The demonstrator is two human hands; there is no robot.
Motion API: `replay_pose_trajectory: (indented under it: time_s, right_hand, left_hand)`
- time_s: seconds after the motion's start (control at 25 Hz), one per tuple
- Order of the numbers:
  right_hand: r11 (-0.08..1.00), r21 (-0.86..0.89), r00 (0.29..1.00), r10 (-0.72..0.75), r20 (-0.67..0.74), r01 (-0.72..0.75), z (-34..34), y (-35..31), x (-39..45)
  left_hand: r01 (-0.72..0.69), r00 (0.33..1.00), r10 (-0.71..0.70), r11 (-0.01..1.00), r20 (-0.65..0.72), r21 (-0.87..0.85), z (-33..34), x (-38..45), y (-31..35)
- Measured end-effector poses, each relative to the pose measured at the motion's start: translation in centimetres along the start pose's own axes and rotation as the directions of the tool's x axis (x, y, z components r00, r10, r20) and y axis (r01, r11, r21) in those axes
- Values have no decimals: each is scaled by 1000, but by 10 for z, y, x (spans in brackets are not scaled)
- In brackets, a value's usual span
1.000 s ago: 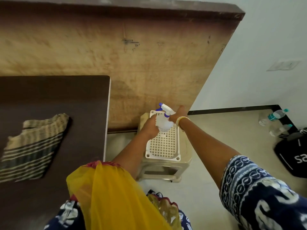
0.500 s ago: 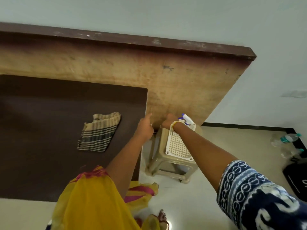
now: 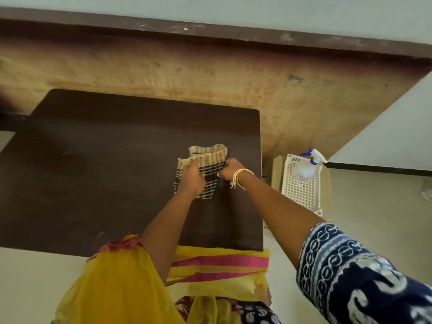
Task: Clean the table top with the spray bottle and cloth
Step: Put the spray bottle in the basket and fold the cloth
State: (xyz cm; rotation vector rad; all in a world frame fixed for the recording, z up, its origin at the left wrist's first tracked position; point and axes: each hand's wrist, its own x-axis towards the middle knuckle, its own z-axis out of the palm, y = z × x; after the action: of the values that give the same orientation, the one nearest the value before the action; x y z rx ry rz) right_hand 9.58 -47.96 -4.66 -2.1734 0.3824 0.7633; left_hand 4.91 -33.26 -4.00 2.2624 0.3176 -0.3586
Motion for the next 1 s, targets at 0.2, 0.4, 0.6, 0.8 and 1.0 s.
replay_pose_trajectory:
  time_s: [0.2,0.4,0.6,0.8,1.0]
  right_hand:
    - [971,236,988,78,-136,-44,30,-8,18]
    - [788,609,989,143,-33,-94,38,-20,10]
    - [537,842,999,34,38,-50,4,-16,-12]
    - [421,906,994,-73,82,-44,-63,30,-46]
    - [398,914,997,33,67,-74,-140,108,-61]
  left_hand:
    - [35,993,-30,998,111,-44,-7,13,-23]
    - [35,985,17,954,172,-296,-7,25,-26]
    - [98,981,-14,896,192,-432,1,17,-3]
    - [143,969,-12,845,248,-516,39,3,60]
    - [292,919,-49,753,392,-590,115,-16,127]
